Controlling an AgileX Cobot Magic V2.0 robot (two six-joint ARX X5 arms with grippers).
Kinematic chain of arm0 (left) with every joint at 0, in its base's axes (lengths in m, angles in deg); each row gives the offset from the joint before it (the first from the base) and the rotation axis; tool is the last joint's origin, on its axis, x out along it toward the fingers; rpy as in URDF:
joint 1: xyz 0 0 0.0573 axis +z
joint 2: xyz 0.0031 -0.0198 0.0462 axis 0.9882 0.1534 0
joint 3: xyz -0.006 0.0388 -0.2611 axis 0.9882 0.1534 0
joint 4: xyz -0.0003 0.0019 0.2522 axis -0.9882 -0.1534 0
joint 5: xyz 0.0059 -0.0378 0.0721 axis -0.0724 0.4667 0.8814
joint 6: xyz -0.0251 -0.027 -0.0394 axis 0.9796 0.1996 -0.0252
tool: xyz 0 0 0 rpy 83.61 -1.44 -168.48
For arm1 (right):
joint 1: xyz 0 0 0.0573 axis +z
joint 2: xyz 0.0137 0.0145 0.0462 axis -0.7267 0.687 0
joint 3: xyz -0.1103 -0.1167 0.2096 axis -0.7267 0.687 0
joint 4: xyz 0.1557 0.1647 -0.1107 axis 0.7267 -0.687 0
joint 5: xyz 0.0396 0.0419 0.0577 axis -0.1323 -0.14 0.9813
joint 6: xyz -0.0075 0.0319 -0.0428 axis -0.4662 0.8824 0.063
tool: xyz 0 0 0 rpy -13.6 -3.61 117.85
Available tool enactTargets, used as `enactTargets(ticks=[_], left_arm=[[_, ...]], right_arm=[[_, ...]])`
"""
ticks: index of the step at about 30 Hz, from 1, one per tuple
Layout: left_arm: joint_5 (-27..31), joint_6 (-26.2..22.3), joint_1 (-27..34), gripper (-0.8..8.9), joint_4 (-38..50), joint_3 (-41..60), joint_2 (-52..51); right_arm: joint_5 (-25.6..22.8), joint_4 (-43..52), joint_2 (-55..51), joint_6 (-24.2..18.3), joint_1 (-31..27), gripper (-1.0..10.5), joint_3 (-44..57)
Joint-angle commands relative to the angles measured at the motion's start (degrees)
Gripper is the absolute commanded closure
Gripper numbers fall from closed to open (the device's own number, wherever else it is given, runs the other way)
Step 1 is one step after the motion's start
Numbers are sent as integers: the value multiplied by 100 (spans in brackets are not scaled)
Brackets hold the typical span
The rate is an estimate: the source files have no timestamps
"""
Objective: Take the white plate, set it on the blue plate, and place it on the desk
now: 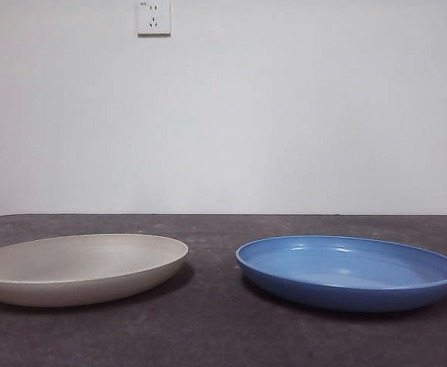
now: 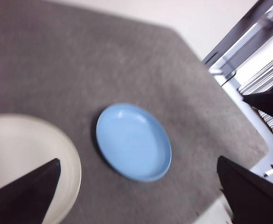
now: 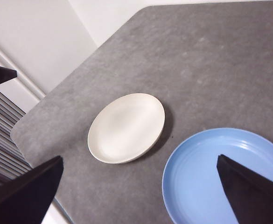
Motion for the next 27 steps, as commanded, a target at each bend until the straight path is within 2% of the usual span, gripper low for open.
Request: enactTargets(ticks=[1, 7, 14, 20, 27], left_arm=[[-356, -42, 289, 175, -479, -503, 564], [-640, -664, 1174, 174, -1585, -1276, 1786], [-664, -1054, 2039, 175, -1797, -1399, 2903], [-654, -1624, 2155, 175, -1937, -1399, 3845], [-627, -1797, 2155, 176, -1867, -1399, 4953]], right_arm=[[28, -136, 17, 15, 28, 367, -98], [101, -330, 22, 15, 28, 367, -98], [221, -332, 20, 15, 28, 367, -98], [219, -205, 22, 13, 28, 367, -98], [219, -90, 22, 11, 28, 367, -98]])
